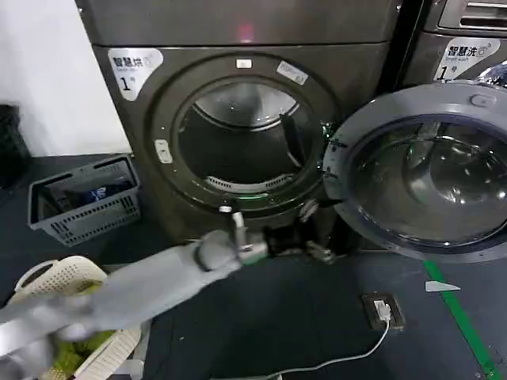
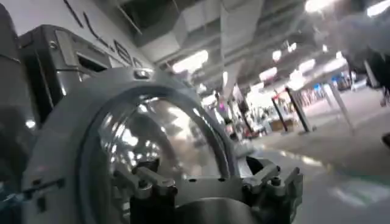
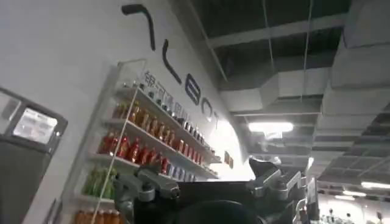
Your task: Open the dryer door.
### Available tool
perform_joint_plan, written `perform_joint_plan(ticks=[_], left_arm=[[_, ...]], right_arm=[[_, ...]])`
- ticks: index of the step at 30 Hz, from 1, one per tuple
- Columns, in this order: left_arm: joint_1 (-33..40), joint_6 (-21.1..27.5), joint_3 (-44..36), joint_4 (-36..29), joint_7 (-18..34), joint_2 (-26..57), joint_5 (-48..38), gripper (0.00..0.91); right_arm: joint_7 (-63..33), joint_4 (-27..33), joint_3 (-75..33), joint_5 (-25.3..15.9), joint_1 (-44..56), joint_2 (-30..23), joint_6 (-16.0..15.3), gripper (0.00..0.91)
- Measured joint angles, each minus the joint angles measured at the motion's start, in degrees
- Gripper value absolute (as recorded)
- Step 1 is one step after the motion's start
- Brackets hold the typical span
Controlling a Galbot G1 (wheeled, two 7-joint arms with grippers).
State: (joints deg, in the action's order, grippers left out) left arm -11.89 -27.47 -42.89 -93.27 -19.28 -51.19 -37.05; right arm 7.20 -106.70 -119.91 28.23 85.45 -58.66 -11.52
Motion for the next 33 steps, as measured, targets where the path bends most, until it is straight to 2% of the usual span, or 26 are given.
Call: perform_joint_plan(ticks=[2,6,12,16,19,23,26,33], left_arm=[[0.3,0.9,-0.2,-2.2,0.4,4.4,1.1,0.907],[0.6,4.3,-0.1,-6.7,0.4,13.1,3.2,0.907],[-1.4,10.1,2.5,-12.3,-4.2,26.2,7.5,0.907],[-6.9,13.8,9.2,-14.3,-9.2,34.1,10.2,0.907],[-13.2,15.7,14.4,-14.2,-12.1,39.5,13.6,0.907],[-18.2,18.5,19.0,-13.7,-15.6,45.2,15.2,0.907],[-19.9,17.0,21.8,-13.8,-18.5,48.7,16.3,0.907],[-21.4,6.8,26.4,-10.6,-23.1,53.9,25.4,0.907]], right_arm=[[0.2,-0.3,-0.6,-0.8,0.1,0.0,-1.2,0.907],[1.4,-1.2,-1.2,-3.9,-0.3,0.0,-1.7,0.907],[2.4,-2.2,-1.3,-6.3,-1.1,-0.3,-2.5,0.907],[3.2,-2.5,-0.4,-7.2,-1.8,-0.8,-2.5,0.907],[3.4,-2.6,0.3,-7.5,-2.3,-1.3,-2.5,0.907],[3.7,-2.5,1.1,-7.7,-3.0,-1.8,-2.4,0.907],[4.0,-2.7,1.6,-7.7,-3.4,-2.3,-2.4,0.907],[4.3,-3.0,2.1,-7.9,-3.5,-3.2,-2.4,0.907]])
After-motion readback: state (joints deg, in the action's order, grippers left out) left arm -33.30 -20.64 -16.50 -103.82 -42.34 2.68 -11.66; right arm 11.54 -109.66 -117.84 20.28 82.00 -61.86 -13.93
